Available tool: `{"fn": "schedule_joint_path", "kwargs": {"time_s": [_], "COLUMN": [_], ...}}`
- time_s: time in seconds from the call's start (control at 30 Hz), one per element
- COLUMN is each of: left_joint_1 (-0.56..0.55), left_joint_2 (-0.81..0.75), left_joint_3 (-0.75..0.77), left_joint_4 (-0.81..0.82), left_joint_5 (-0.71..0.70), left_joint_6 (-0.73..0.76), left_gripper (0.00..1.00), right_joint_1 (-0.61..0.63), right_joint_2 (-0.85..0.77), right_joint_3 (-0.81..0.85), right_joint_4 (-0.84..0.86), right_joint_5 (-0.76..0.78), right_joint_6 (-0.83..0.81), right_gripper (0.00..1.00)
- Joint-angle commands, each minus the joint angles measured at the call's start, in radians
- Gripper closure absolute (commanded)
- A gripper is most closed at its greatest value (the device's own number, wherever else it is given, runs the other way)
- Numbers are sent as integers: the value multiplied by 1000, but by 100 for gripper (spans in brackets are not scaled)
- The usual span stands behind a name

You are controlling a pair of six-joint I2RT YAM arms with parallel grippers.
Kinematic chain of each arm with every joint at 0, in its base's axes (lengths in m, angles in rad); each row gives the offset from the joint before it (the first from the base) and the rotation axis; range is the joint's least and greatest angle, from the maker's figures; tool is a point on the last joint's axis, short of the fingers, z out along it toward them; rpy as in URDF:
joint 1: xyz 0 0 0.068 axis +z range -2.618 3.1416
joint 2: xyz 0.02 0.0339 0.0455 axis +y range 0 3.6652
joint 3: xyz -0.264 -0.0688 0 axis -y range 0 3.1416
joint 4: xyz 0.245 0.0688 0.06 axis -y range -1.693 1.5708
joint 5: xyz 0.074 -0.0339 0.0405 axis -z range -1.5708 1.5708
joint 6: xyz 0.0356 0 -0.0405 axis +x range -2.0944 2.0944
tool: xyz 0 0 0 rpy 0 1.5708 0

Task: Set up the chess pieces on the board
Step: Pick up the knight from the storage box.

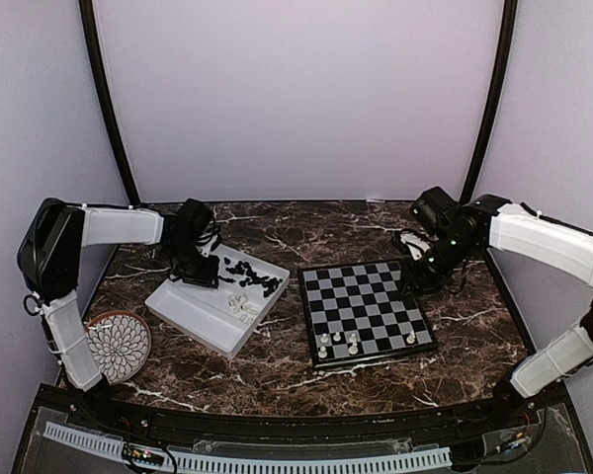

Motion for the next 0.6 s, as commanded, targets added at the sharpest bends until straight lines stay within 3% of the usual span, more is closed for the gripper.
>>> {"fn": "schedule_joint_path", "kwargs": {"time_s": [0.0,0.4,0.57], "left_joint_1": [6,6,6], "left_joint_2": [-18,4,0], "left_joint_3": [-37,0,16], "left_joint_4": [-48,-38,-51], "left_joint_5": [-10,3,-1], "left_joint_6": [-20,-24,-17], "left_gripper": [72,81,96], "right_joint_1": [-2,-2,-3], "right_joint_2": [0,-9,-12], "right_joint_3": [9,1,-11], "right_joint_4": [20,15,18], "right_joint_5": [-13,-5,-4], "right_joint_6": [6,7,8], "right_gripper": [83,83,83]}}
